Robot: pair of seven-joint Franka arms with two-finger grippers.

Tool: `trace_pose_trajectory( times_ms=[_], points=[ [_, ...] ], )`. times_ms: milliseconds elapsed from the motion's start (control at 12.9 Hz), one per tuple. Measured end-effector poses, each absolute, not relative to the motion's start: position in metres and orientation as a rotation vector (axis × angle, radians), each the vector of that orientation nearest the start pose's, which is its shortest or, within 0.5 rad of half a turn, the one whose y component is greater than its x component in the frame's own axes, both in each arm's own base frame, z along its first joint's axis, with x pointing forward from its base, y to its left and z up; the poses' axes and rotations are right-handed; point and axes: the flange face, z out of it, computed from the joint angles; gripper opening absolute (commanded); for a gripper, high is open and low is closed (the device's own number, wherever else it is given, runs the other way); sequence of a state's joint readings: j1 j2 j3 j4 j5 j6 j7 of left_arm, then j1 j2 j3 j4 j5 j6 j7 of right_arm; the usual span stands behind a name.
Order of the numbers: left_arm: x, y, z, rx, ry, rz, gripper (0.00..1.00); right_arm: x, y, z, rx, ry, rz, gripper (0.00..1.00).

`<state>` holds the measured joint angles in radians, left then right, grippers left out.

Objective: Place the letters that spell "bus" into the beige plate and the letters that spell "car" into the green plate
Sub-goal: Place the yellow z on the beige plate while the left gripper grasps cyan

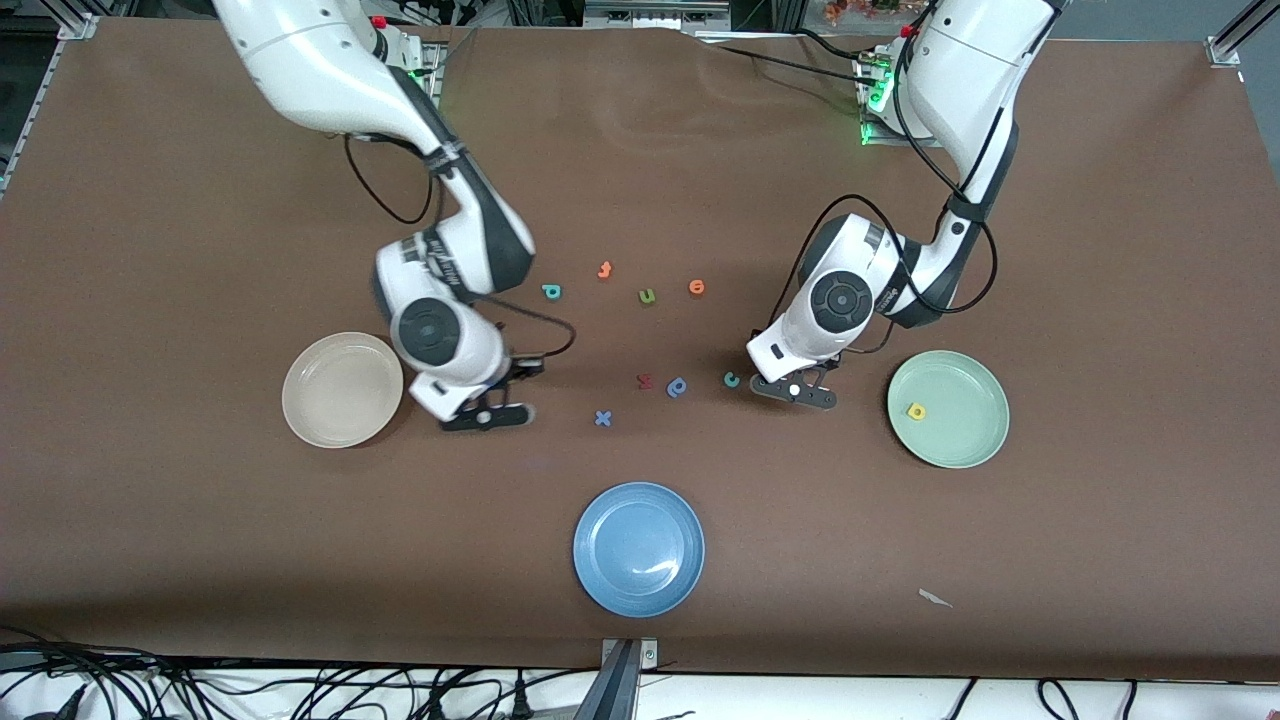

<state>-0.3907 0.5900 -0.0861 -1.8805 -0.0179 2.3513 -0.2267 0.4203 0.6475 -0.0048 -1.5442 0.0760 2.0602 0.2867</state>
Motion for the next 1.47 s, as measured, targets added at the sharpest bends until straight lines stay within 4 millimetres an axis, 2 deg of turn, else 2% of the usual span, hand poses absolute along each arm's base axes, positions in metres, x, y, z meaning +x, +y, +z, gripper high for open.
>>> trace_pose_trajectory(
  times_ms=[155, 310, 543, 621, 699, 776, 931, 1087, 1164, 1319, 1475],
  points=[
    [0.555, -0.285, 0.185, -3.135, 0.354, 0.195, 0.66, 0.644, 0.23, 0.279, -3.141, -0.159, 0.208, 0.17],
    [0.556, -0.288, 0.183, -3.143, 0.359, 0.166, 0.64, 0.645, 0.185, 0.283, -3.158, -0.24, 0.18, 0.17],
    [0.554, -0.293, 0.176, -3.146, 0.371, 0.149, 0.55, 0.628, 0.119, 0.264, -3.172, -0.361, 0.034, 0.19],
    [0.553, -0.293, 0.174, -3.146, 0.372, 0.152, 0.48, 0.619, 0.099, 0.253, -3.178, -0.394, -0.02, 0.22],
    [0.553, -0.293, 0.173, -3.145, 0.372, 0.155, 0.43, 0.611, 0.083, 0.242, -3.186, -0.409, -0.055, 0.46],
    [0.553, -0.293, 0.172, -3.145, 0.372, 0.156, 0.38, 0.602, 0.072, 0.232, -3.193, -0.406, -0.068, 0.97],
    [0.554, -0.293, 0.172, -3.143, 0.372, 0.153, 0.23, 0.596, 0.068, 0.226, -3.195, -0.395, -0.052, 1.0],
    [0.554, -0.293, 0.173, -3.143, 0.374, 0.15, 0.11, 0.594, 0.074, 0.235, -3.185, -0.367, 0.039, 1.0],
    [0.555, -0.293, 0.173, -3.143, 0.374, 0.148, 0.09, 0.595, 0.082, 0.245, -3.178, -0.294, 0.077, 1.0],
    [0.556, -0.294, 0.175, -3.145, 0.376, 0.14, 0.06, 0.595, 0.124, 0.258, -3.133, -0.043, 0.072, 1.0],
    [0.558, -0.294, 0.178, -3.147, 0.375, 0.132, 0.05, 0.586, 0.171, 0.256, -3.097, 0.193, 0.066, 1.0]
  ],
)
